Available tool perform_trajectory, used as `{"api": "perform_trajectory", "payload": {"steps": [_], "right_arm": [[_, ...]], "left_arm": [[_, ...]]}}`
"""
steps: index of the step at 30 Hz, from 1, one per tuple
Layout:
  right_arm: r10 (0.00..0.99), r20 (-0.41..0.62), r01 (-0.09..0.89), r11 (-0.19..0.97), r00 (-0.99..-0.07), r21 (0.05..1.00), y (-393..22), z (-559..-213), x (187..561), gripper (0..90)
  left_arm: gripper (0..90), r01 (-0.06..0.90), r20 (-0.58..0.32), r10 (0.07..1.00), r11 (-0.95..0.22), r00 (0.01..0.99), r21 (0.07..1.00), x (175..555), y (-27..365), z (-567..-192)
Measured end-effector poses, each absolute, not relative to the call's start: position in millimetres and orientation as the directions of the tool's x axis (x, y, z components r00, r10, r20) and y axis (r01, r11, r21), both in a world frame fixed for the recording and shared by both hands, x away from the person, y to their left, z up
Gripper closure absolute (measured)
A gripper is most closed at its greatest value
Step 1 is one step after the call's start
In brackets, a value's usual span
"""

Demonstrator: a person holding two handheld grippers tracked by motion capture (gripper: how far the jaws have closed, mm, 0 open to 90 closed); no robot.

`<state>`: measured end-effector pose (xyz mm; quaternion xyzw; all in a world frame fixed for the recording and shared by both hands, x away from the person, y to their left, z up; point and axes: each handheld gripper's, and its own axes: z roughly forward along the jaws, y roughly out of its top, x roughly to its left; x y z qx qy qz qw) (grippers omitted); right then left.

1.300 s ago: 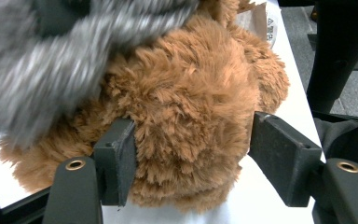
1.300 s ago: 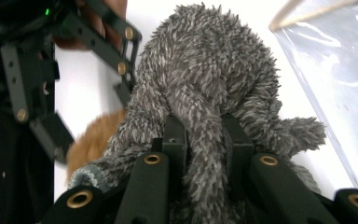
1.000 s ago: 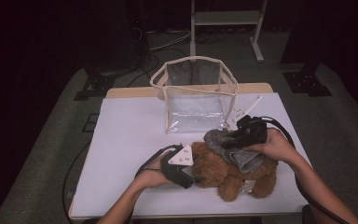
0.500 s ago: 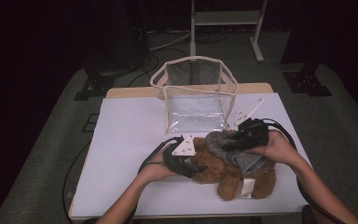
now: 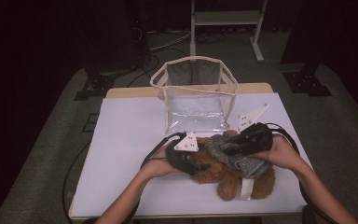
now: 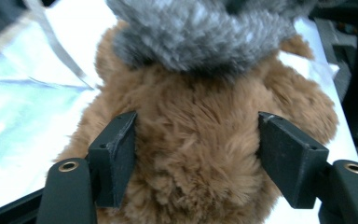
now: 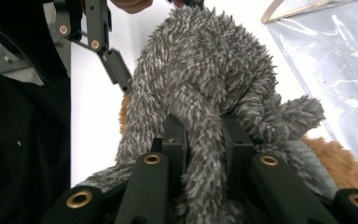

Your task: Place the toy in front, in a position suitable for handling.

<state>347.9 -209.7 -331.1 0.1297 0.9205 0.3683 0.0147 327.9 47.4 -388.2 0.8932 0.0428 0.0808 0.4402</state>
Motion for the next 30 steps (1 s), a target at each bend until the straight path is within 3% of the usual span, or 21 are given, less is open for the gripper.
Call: {"api": "perform_trajectory", "payload": {"steps": [8,15,20,26,30], "right_arm": [[0.372,0.081,0.313,0.623,-0.925,0.717,-248,-318,360,74.6],[0.312,0.126,0.304,0.627,-0.942,0.718,-237,-340,343,74.7],[0.291,0.097,0.270,0.642,-0.952,0.717,-237,-334,336,74.8],[0.379,0.066,0.303,0.611,-0.923,0.731,-265,-313,344,74.7],[0.379,0.087,0.325,0.629,-0.921,0.706,-264,-323,344,74.6]], "left_arm": [[34.0,-0.049,0.129,0.079,-0.644,0.988,0.764,314,49,-385],[20.1,0.006,0.104,0.144,-0.608,0.984,0.794,323,45,-377],[26.5,-0.004,0.092,0.105,-0.637,0.990,0.771,320,40,-385],[28.3,-0.029,0.111,0.085,-0.652,0.990,0.758,314,41,-387],[27.9,-0.024,0.101,0.084,-0.639,0.991,0.768,315,45,-383]]}}
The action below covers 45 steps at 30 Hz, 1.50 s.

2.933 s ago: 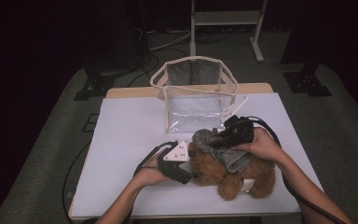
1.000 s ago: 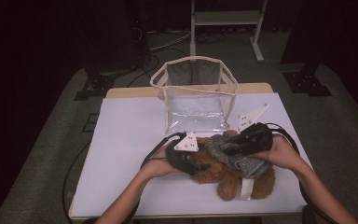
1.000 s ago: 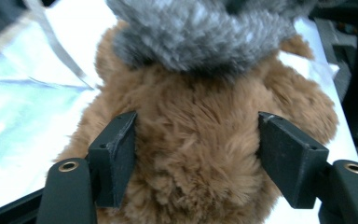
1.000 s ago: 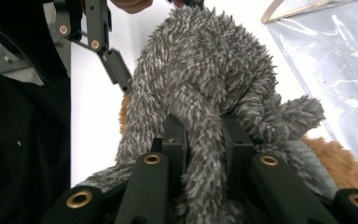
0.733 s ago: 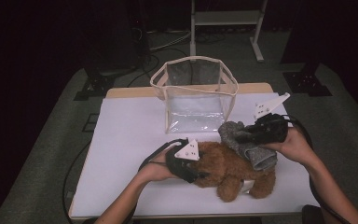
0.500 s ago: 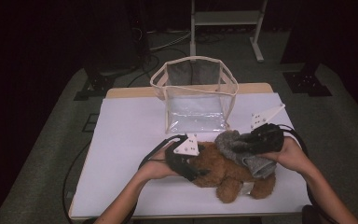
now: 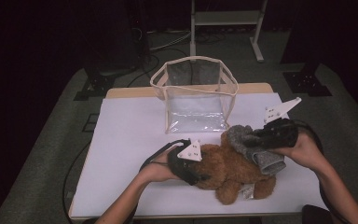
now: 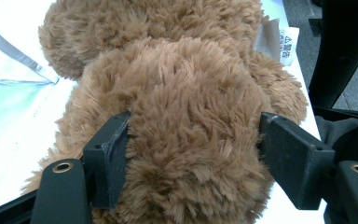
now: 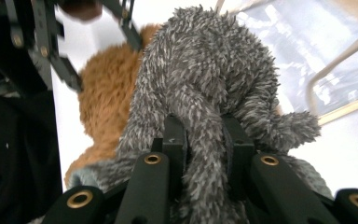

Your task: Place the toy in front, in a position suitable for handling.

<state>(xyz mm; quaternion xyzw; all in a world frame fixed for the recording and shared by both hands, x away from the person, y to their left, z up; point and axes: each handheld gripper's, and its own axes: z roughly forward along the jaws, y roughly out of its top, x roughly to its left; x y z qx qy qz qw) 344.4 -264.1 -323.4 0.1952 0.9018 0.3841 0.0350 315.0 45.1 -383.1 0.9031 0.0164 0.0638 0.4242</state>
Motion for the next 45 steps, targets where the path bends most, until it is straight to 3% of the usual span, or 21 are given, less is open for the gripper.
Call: {"api": "perform_trajectory", "payload": {"steps": [6,12,19,21,24,26,31,38,42,45], "right_arm": [[0.316,0.104,0.296,0.658,-0.943,0.692,-245,-343,331,74.6],[0.298,0.104,0.282,0.652,-0.949,0.704,-244,-350,320,74.7],[0.300,0.131,0.297,0.616,-0.945,0.730,-252,-357,316,74.8],[0.301,0.130,0.296,0.612,-0.945,0.733,-253,-358,316,74.7],[0.307,0.131,0.298,0.598,-0.943,0.744,-254,-357,317,74.7],[0.308,0.134,0.300,0.590,-0.942,0.750,-254,-356,318,74.7],[0.320,0.110,0.287,0.582,-0.941,0.761,-245,-352,321,74.7],[0.283,0.111,0.262,0.577,-0.953,0.773,-212,-357,329,74.7],[0.249,0.091,0.227,0.602,-0.964,0.765,-200,-352,330,74.6],[0.282,0.065,0.228,0.597,-0.957,0.769,-208,-339,334,74.6]], "left_arm": [[13.3,0.002,0.081,0.105,-0.623,0.991,0.783,322,48,-379],[6.7,0.049,0.036,0.124,-0.622,0.992,0.782,333,43,-383],[1.2,0.137,-0.112,0.080,-0.662,0.990,0.737,348,23,-397],[6.4,0.136,-0.124,0.067,-0.666,0.990,0.733,349,23,-397],[31.0,0.127,-0.101,0.078,-0.686,0.992,0.717,349,26,-393],[38.4,0.121,-0.087,0.083,-0.694,0.993,0.710,349,28,-389],[40.5,0.073,0.006,0.105,-0.728,0.994,0.682,351,34,-374],[39.8,0.019,0.120,0.125,-0.765,0.985,0.644,350,73,-353],[38.7,0.019,0.122,0.127,-0.765,0.984,0.644,338,85,-365],[38.6,0.018,0.118,0.130,-0.747,0.984,0.665,334,94,-367]]}}
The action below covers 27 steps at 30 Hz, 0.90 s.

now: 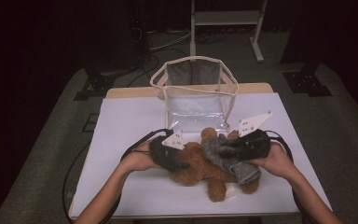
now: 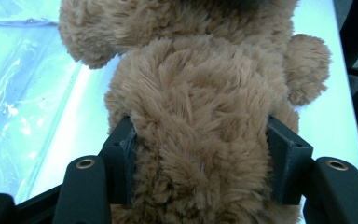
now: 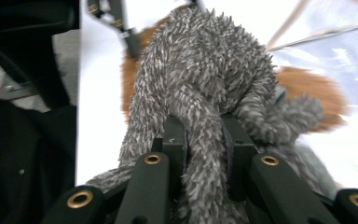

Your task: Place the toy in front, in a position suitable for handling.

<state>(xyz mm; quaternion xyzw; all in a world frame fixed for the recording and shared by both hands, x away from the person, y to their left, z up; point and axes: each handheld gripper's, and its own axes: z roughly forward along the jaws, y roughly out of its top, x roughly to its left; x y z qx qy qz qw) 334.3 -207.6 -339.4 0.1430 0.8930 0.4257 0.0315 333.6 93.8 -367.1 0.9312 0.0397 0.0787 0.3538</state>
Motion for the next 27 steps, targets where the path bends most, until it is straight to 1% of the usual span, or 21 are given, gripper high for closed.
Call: {"api": "perform_trajectory", "payload": {"steps": [2,4,7,9,10,13,14,16,17,18,19,20,21,23,25,27], "right_arm": [[0.321,0.062,0.248,0.583,-0.945,0.773,-217,-333,341,74.6],[0.345,0.085,0.282,0.574,-0.935,0.769,-224,-334,349,74.5],[0.329,0.123,0.304,0.585,-0.936,0.752,-219,-349,351,74.5],[0.309,0.134,0.298,0.581,-0.942,0.757,-211,-358,346,74.6],[0.301,0.132,0.291,0.581,-0.944,0.760,-207,-361,342,74.6],[0.290,0.121,0.272,0.565,-0.949,0.779,-205,-366,330,74.9],[0.289,0.119,0.270,0.564,-0.950,0.780,-205,-368,326,75.0],[0.286,0.122,0.269,0.559,-0.951,0.784,-208,-370,318,75.2],[0.283,0.123,0.267,0.558,-0.951,0.786,-209,-370,315,75.2],[0.280,0.121,0.264,0.559,-0.952,0.786,-209,-370,313,75.1],[0.280,0.115,0.261,0.566,-0.953,0.782,-209,-369,311,75.1],[0.278,0.110,0.257,0.575,-0.954,0.777,-209,-368,309,75.1],[0.274,0.100,0.248,0.585,-0.956,0.772,-208,-365,309,75.0],[0.270,0.069,0.223,0.597,-0.960,0.770,-210,-357,312,75.0],[0.280,0.071,0.232,0.597,-0.957,0.768,-211,-348,320,74.9],[0.290,0.081,0.243,0.583,-0.954,0.776,-212,-342,332,74.9]], "left_arm": [[38.4,0.021,0.122,0.137,-0.743,0.983,0.669,332,99,-367],[38.4,0.018,0.128,0.138,-0.745,0.982,0.666,331,104,-366],[38.4,0.017,0.143,0.146,-0.753,0.979,0.658,332,112,-364],[37.2,0.031,0.126,0.150,-0.754,0.981,0.656,332,114,-364],[34.6,0.039,0.111,0.148,-0.753,0.983,0.657,332,115,-364],[21.1,0.086,0.048,0.161,-0.730,0.986,0.677,333,115,-363],[17.8,0.093,0.037,0.164,-0.720,0.986,0.688,334,114,-362],[14.4,0.126,0.001,0.182,-0.685,0.983,0.718,335,112,-361],[14.5,0.141,-0.015,0.188,-0.679,0.982,0.720,336,110,-361],[15.9,0.149,-0.026,0.187,-0.684,0.982,0.714,336,106,-363],[21.1,0.147,-0.035,0.172,-0.695,0.984,0.704,336,104,-365],[23.9,0.146,-0.032,0.174,-0.699,0.984,0.700,334,102,-367],[29.0,0.143,-0.023,0.177,-0.704,0.984,0.696,333,101,-367],[36.0,0.121,0.003,0.171,-0.709,0.985,0.694,331,101,-367],[40.0,0.110,0.011,0.164,-0.711,0.986,0.694,329,101,-369],[41.6,0.093,0.019,0.148,-0.710,0.989,0.698,327,102,-369]]}}
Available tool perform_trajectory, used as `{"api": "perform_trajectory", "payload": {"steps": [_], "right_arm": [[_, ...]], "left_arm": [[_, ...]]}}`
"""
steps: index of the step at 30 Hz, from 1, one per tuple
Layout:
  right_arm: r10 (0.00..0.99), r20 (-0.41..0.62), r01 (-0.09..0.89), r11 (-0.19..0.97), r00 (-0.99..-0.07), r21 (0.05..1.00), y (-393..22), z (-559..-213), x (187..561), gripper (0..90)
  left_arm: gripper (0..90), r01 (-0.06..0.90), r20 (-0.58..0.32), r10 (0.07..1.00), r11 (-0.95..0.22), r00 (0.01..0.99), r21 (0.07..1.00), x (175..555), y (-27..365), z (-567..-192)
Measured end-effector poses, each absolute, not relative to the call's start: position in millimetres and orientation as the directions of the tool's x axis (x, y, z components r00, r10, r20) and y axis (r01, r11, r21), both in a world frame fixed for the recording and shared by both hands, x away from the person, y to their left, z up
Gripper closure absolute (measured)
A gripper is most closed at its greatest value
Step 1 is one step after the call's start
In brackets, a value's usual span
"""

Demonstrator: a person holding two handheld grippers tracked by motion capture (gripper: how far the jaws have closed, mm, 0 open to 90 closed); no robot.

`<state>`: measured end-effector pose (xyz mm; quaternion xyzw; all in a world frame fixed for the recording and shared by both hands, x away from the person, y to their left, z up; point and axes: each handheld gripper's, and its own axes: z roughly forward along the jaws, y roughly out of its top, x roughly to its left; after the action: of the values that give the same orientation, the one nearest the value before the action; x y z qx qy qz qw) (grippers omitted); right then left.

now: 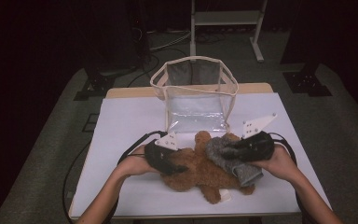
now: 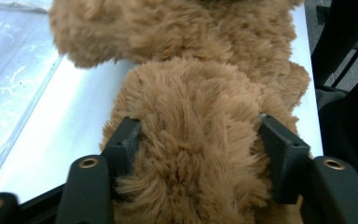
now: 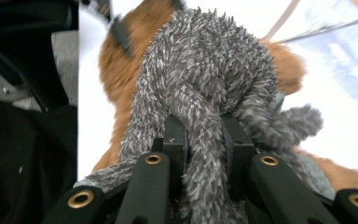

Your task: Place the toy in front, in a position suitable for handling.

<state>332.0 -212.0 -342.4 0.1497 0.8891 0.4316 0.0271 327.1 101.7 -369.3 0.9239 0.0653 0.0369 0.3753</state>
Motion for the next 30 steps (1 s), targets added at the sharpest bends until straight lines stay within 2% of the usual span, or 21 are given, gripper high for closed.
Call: {"api": "perform_trajectory", "payload": {"steps": [2,6,8,11,13,18,20,24,26,27,30], "right_arm": [[0.308,0.074,0.249,0.582,-0.948,0.774,-212,-340,344,74.9],[0.308,0.129,0.299,0.604,-0.942,0.739,-206,-351,357,74.9],[0.298,0.137,0.296,0.596,-0.945,0.746,-205,-361,351,74.9],[0.296,0.147,0.298,0.573,-0.944,0.763,-211,-362,343,75.1],[0.297,0.138,0.290,0.567,-0.945,0.771,-213,-362,338,75.1],[0.293,0.117,0.272,0.572,-0.949,0.774,-210,-360,334,75.1],[0.280,0.122,0.267,0.570,-0.952,0.777,-211,-360,333,75.1],[0.263,0.112,0.249,0.575,-0.958,0.779,-208,-362,327,75.1],[0.253,0.112,0.242,0.575,-0.961,0.782,-208,-362,325,75.1],[0.250,0.117,0.244,0.573,-0.961,0.782,-208,-363,324,75.1],[0.250,0.111,0.240,0.575,-0.962,0.783,-208,-363,322,74.5]], "left_arm": [[42.0,0.076,0.033,0.139,-0.709,0.990,0.701,325,102,-369],[41.7,0.068,0.052,0.144,-0.717,0.988,0.694,325,103,-367],[42.0,0.057,0.067,0.143,-0.715,0.987,0.697,326,104,-366],[50.3,0.022,0.102,0.130,-0.716,0.986,0.697,326,105,-364],[51.4,0.003,0.144,0.137,-0.736,0.980,0.677,326,102,-360],[51.7,0.016,0.132,0.144,-0.731,0.981,0.682,328,106,-354],[47.8,0.025,0.101,0.136,-0.706,0.986,0.707,326,110,-356],[27.8,0.088,0.035,0.168,-0.672,0.985,0.736,329,111,-362],[21.4,0.114,0.002,0.170,-0.674,0.985,0.730,331,108,-367],[22.8,0.114,0.002,0.170,-0.674,0.985,0.730,331,108,-367],[35.4,0.087,0.021,0.151,-0.674,0.988,0.734,326,107,-372]]}}
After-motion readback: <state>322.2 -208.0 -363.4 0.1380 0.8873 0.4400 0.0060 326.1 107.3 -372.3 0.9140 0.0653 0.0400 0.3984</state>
